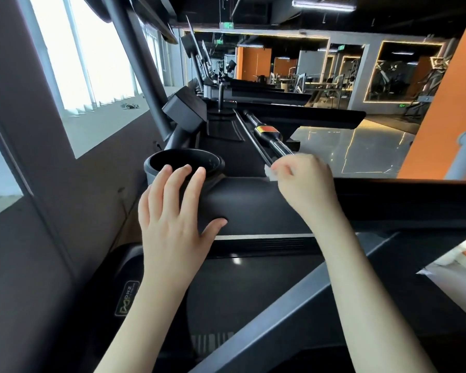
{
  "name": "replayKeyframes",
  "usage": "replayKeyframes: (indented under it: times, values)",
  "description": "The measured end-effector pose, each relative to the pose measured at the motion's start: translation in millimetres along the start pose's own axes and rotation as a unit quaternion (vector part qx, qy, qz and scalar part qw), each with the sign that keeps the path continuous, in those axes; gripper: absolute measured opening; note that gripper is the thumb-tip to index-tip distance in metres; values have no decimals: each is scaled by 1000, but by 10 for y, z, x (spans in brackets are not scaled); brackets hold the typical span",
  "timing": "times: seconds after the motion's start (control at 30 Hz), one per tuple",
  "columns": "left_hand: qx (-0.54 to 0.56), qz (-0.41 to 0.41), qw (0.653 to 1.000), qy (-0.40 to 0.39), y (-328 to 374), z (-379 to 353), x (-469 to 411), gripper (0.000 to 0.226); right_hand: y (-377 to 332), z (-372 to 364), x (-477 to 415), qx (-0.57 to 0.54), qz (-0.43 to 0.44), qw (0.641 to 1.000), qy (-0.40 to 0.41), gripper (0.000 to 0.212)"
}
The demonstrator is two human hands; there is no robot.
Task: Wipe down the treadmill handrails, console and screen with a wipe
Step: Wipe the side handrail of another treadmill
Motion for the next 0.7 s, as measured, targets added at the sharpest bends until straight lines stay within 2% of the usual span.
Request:
replayKeyframes:
  times: [0.07,0.1,0.17,0.23,0.33,0.4,0.5,0.6,0.7]
  values:
    - [1,-1,1000,1,-5,2,3,72,-104,-96,-99,6,-33,995,-97,22]
    - [2,-1,1000,2,-7,3,2,72,-172,-137,-98,-12,-27,993,-114,24]
    - [2,-3,1000,7,-12,3,8,72,-262,-154,-52,-63,2,993,-98,25]
    - [1,-8,1000,10,-12,-5,6,73,-194,-121,-36,-80,-4,993,-92,25]
    - [-1,-10,1000,10,-21,-8,-12,74,-113,-125,-202,31,-56,985,-157,23]
    - [-1,-10,1000,6,-23,-7,-6,75,-190,-176,-211,26,-49,984,-172,24]
    - [-2,-8,1000,7,-25,0,-6,75,-328,-185,-29,-89,46,991,-87,27]
    - [1,-4,1000,5,-18,1,-10,77,-241,-48,166,-160,77,984,-8,22]
    - [1,2,1000,-1,-17,10,-7,81,-122,-84,156,-90,51,992,65,19]
Point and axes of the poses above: each hand's wrist, its own x-axis away from the middle knuckle, its own z-axis out of the back of the hand, y = z × x, the point moved 4 cm from there along -x, towards the middle knuckle, and after that the axes turned 1 degree about x, right-handed, at the moved point
